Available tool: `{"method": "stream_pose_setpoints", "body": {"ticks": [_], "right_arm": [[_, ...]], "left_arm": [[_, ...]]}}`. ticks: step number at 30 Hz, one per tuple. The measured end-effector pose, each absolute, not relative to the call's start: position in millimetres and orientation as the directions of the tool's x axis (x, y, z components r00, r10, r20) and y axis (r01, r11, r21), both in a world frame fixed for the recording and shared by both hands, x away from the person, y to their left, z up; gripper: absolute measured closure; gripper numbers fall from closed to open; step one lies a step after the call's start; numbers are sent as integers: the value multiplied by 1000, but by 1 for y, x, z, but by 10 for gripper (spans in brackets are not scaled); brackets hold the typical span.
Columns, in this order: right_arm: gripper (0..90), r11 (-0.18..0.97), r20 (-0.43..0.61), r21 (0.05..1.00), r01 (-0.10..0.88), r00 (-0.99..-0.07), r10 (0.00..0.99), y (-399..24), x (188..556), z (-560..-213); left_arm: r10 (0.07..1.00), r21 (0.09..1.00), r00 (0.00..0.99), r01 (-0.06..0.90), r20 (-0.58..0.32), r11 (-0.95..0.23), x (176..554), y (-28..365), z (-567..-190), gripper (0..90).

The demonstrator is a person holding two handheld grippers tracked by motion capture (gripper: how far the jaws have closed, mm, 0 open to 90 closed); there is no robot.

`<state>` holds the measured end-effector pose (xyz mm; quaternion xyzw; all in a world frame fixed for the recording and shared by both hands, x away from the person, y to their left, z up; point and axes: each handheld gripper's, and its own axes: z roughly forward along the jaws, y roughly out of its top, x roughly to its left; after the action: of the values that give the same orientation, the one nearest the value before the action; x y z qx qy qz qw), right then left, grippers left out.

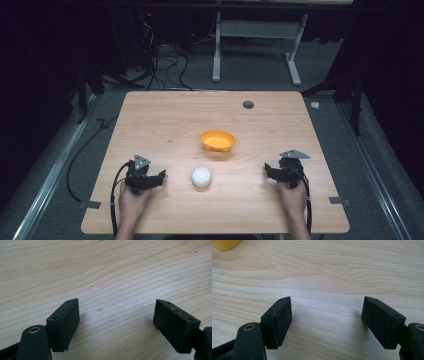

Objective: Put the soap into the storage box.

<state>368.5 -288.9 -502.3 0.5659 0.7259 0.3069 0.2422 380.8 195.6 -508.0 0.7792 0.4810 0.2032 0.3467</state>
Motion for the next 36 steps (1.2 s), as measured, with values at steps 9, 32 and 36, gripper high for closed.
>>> {"method": "stream_pose_setpoints", "body": {"ticks": [9,32,36], "right_arm": [[251,176,-6,719,673,-247,969,-289,368,-502],[250,181,-5,718,673,-255,967,-289,368,-502],[250,184,-8,716,674,-255,967,-289,368,-502]], "left_arm": [[891,734,454,611,-19,-296,381,196,-508,216],[876,749,482,591,-30,-300,375,197,-506,226],[866,764,499,574,-43,-293,371,196,-502,226]]}}
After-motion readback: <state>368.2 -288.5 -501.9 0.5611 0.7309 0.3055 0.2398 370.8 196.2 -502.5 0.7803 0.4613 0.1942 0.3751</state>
